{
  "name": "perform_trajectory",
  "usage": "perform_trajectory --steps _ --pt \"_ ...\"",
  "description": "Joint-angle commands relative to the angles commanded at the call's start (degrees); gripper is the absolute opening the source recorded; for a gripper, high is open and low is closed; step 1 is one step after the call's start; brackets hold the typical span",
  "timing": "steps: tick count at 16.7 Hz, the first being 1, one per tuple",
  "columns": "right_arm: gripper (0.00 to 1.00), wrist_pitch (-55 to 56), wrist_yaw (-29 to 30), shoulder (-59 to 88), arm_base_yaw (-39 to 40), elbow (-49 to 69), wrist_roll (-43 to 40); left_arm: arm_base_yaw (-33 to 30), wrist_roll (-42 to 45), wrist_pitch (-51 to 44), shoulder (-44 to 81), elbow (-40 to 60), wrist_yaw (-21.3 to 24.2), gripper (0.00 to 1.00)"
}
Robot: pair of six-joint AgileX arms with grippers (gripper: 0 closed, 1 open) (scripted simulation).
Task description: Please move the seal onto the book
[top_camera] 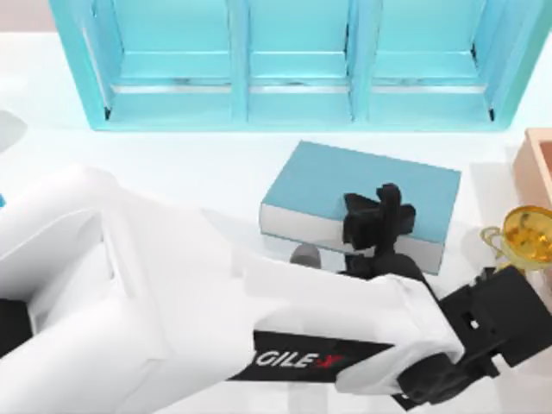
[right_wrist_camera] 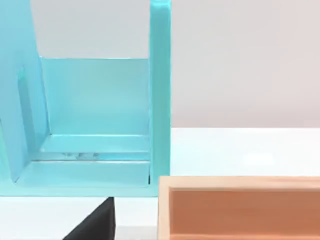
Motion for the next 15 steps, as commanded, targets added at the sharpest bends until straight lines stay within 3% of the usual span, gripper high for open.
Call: perform_trajectory --steps 6,12,15 --pt "1.00 0.0 0.0 0.0 0.0 0.0 0.0 0.4 0.2 0.1 0.0 -0.3 0.3 0.00" --pt "1.00 0.0 0.0 0.0 0.0 0.0 0.0 7.8 2.8 -0.8 1.6 1.7 0.9 0.00" --pt "1.00 0.0 0.0 0.0 0.0 0.0 0.0 6.4 1.6 -1.7 0.9 1.9 0.9 0.00"
